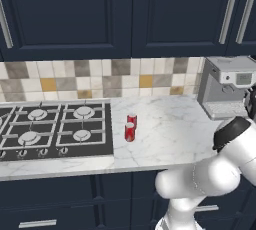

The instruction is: Four empty soda cans are scattered around the kitchen. Gather all the cans and cluster them next to the stove for recycling.

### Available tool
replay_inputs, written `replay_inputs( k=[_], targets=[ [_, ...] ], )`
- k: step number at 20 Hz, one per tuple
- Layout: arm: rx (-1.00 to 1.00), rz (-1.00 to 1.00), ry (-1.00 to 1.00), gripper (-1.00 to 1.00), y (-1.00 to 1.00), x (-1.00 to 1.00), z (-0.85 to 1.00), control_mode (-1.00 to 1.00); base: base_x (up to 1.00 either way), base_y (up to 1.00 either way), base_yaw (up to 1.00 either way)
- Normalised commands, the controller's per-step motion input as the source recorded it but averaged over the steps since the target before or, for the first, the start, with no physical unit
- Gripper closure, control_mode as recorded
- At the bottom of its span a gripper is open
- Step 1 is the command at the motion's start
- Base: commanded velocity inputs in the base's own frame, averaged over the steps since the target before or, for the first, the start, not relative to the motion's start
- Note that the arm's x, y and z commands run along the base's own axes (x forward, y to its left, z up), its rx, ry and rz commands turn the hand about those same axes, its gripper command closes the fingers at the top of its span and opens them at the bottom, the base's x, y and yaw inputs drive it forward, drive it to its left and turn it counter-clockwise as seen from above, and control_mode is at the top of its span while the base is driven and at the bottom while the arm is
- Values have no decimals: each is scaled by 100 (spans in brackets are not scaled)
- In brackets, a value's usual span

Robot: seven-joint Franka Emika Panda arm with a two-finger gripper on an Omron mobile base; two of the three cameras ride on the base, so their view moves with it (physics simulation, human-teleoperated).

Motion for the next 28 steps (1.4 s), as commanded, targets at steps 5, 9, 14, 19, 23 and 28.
replay_inputs(
  k=[5, 9, 14, 19, 23, 28],
  targets=[
    [0, 0, 0, -100, -32, 6, -8, -100, 0, 0, 0],
    [0, 0, 0, -100, -31, 5, -11, -100, 0, 0, 0],
    [0, 1, 0, -100, -21, 17, -1, -100, 0, 0, 0],
    [1, 4, 0, -100, -16, 21, 0, -100, 0, 0, 0],
    [1, 8, 0, -100, -20, 7, -8, -100, 0, 0, 0],
    [0, 9, 0, -100, -21, 8, -11, -100, 0, 0, 0]
  ],
)
